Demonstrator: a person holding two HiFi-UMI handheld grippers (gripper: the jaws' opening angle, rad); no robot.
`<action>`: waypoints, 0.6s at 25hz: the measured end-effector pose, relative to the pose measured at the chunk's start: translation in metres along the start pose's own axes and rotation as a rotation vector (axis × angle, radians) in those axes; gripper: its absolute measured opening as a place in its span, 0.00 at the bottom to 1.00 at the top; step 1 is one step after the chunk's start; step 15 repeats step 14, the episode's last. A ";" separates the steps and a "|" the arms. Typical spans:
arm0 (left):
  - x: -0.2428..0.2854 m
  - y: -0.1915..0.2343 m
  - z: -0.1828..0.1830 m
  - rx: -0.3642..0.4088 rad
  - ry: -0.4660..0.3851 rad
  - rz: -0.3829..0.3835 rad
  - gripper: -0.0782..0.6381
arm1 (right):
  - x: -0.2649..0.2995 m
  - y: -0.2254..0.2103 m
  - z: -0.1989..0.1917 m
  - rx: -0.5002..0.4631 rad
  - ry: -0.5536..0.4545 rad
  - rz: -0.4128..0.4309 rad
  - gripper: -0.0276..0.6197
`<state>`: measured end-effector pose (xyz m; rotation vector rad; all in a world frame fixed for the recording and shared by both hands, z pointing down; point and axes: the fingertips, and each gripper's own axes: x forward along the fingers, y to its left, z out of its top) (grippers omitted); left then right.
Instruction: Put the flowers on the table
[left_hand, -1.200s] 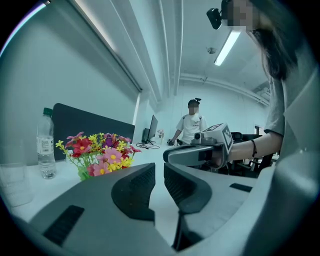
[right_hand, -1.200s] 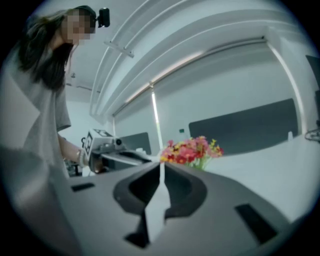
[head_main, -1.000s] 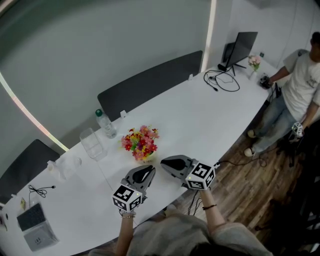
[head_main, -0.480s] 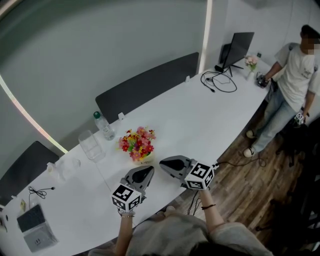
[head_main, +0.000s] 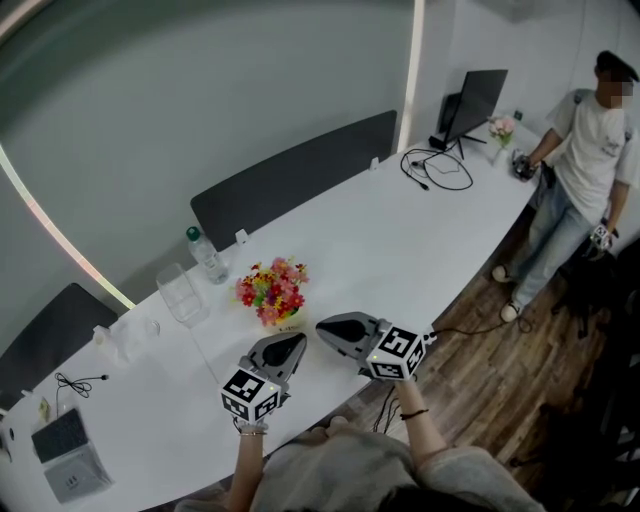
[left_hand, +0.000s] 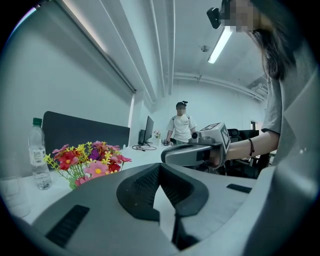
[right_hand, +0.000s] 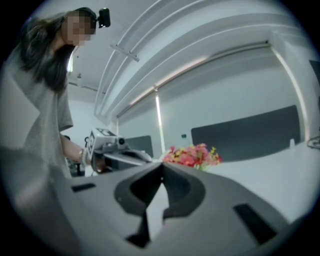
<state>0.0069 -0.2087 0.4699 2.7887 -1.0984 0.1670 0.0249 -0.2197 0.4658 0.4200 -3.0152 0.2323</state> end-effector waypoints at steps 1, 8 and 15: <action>0.001 0.000 0.001 0.003 0.000 0.000 0.13 | -0.001 -0.001 0.002 -0.001 -0.005 0.000 0.08; 0.004 0.000 0.001 -0.001 0.002 0.004 0.13 | 0.002 -0.002 0.006 -0.009 -0.013 0.011 0.08; 0.006 0.001 0.000 -0.014 -0.006 -0.006 0.13 | 0.003 -0.006 0.005 0.012 -0.023 0.011 0.08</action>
